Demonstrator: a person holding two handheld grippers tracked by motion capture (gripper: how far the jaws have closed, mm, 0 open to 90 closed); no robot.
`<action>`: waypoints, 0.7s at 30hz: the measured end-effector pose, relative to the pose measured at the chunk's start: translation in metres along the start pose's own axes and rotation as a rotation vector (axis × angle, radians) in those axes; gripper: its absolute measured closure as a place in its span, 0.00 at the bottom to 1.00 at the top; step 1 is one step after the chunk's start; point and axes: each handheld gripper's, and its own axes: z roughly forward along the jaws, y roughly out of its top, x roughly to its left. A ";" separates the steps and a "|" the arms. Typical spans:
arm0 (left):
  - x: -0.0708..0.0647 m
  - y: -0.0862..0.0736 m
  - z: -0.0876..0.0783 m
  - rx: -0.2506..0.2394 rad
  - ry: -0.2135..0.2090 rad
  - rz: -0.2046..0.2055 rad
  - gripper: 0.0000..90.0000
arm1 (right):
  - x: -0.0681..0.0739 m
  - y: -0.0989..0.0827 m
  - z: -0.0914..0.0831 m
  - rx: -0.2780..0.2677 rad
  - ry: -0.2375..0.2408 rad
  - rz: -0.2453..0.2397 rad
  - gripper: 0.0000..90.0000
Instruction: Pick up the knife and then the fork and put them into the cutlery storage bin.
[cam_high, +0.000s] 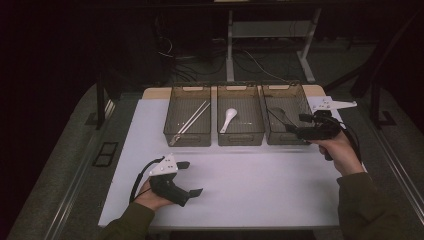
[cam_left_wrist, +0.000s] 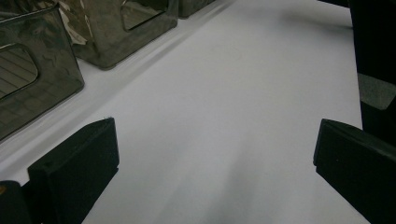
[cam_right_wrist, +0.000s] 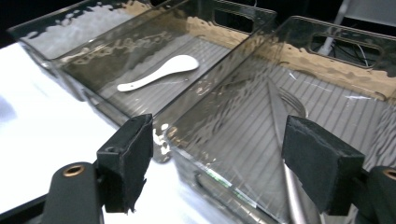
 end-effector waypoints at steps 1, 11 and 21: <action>0.000 0.000 0.000 0.000 0.000 0.000 0.00 | 0.002 -0.001 -0.001 -0.004 0.004 -0.003 0.26; -0.001 0.000 0.001 0.002 0.001 0.002 0.00 | 0.023 -0.022 -0.015 -0.042 0.053 -0.026 0.22; -0.001 0.000 0.000 0.004 0.000 0.003 0.00 | 0.039 -0.042 -0.025 -0.068 0.083 -0.014 0.22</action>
